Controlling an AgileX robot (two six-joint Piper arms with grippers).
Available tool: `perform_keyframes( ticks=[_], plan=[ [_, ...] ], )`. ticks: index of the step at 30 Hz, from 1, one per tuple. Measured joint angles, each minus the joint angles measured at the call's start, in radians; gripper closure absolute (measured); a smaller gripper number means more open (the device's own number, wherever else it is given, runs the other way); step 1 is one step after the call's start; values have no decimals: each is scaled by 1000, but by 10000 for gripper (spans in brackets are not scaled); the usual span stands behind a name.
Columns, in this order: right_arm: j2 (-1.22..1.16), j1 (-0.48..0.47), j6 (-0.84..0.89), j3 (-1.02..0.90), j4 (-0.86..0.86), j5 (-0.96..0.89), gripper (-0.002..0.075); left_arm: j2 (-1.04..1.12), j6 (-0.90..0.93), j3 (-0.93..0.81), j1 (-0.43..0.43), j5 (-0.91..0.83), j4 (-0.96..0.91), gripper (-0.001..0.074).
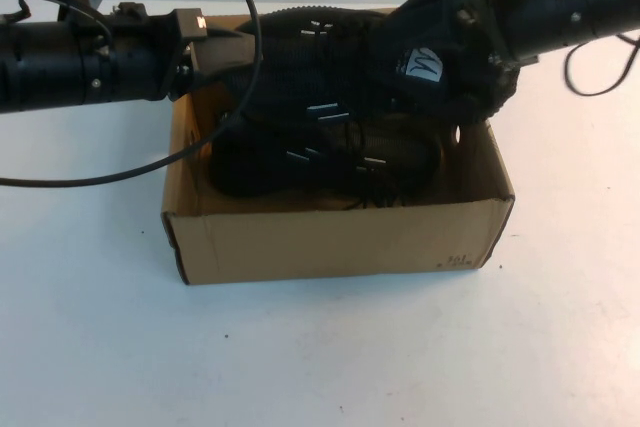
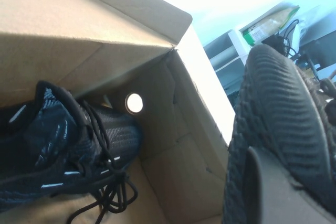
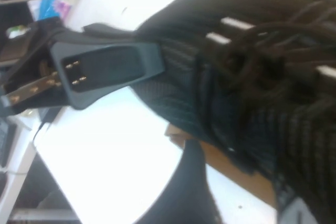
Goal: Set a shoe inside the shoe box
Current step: Place the shoe in the shoe box
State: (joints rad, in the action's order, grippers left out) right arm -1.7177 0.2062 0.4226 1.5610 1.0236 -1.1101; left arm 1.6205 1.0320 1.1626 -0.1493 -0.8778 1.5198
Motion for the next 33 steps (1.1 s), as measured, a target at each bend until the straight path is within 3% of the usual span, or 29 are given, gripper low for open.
perform_keyframes(
  ticks=[8,11,13,18,23,26,30,33],
  plan=[
    [-5,70,20,0,5,55,163,0,0,0,2,-11,6,633],
    [-5,74,20,0,5,71,204,0,0,0,2,-12,8,633],
    [-5,74,20,0,5,75,282,0,0,0,2,-14,9,633],
    [-7,74,53,0,5,75,633,0,0,0,2,-21,10,633],
    [-7,74,62,0,5,75,712,0,4,0,6,-40,6,629],
    [-8,74,64,0,12,75,716,0,7,0,8,-55,6,543],
    [-12,72,65,0,34,68,718,0,5,3,8,-78,19,318],
    [-12,71,62,0,46,54,719,0,3,5,15,-88,38,216]
  ],
)
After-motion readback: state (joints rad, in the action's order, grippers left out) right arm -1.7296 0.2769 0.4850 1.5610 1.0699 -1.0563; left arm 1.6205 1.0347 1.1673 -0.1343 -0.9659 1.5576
